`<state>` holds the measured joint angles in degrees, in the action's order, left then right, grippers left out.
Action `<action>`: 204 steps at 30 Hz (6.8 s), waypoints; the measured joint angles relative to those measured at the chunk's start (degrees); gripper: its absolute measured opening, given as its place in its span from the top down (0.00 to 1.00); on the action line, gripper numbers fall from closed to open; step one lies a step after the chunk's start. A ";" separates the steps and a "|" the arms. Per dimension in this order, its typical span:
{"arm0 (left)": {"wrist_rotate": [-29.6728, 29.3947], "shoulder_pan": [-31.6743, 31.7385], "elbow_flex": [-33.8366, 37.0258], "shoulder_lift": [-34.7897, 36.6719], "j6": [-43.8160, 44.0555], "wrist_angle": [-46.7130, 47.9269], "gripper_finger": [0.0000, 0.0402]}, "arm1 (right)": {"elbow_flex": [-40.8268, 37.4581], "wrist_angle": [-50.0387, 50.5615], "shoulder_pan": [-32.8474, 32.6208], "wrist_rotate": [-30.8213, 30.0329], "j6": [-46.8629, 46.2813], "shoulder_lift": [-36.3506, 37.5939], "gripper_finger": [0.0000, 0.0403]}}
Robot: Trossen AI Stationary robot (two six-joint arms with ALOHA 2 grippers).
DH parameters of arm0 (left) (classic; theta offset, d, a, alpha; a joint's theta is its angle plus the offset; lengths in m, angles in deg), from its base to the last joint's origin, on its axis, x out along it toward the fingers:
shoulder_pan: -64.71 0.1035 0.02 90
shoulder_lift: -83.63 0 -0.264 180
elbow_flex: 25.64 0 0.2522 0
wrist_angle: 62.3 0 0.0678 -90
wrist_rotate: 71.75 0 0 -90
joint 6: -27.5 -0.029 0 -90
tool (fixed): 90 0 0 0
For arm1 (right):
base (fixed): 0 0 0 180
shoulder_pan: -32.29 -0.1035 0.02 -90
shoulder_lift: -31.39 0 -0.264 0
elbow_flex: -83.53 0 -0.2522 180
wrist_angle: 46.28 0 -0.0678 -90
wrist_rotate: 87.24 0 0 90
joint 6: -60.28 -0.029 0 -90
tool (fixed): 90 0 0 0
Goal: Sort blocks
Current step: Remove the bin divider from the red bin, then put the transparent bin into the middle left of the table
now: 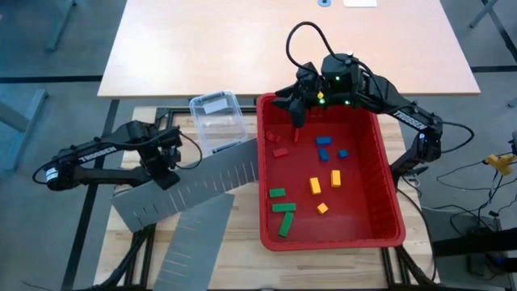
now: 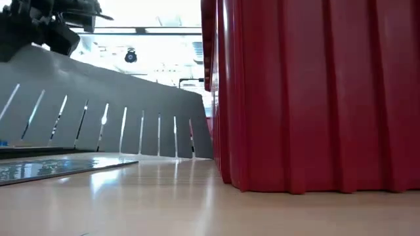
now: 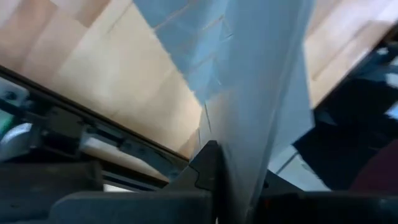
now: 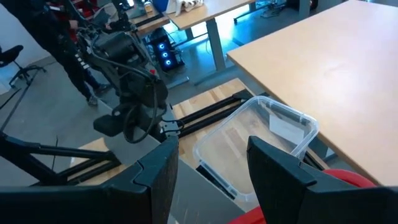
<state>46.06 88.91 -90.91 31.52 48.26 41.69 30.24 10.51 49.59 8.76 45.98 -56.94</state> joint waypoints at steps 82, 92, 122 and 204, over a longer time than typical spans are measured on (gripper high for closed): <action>-18.63 -9.27 -11.35 -7.42 1.94 -11.17 0.86 | -4.73 -9.94 -0.05 0.07 -4.27 -1.46 0.58; -3.60 -9.74 -2.90 -7.20 4.06 -24.37 1.00 | -4.72 -9.94 -0.15 0.07 -4.16 -1.46 0.62; -7.87 -10.95 -7.66 -3.99 3.72 -27.84 1.00 | -4.72 -10.81 -0.13 0.00 -2.33 -1.46 0.88; -37.63 -11.91 -9.34 -8.35 -3.57 -33.32 1.00 | -4.72 -10.76 -0.02 -0.07 -1.57 -1.44 0.97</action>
<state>8.42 77.00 -100.24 23.17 44.69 8.37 25.51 -0.26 49.57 8.69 44.40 -58.38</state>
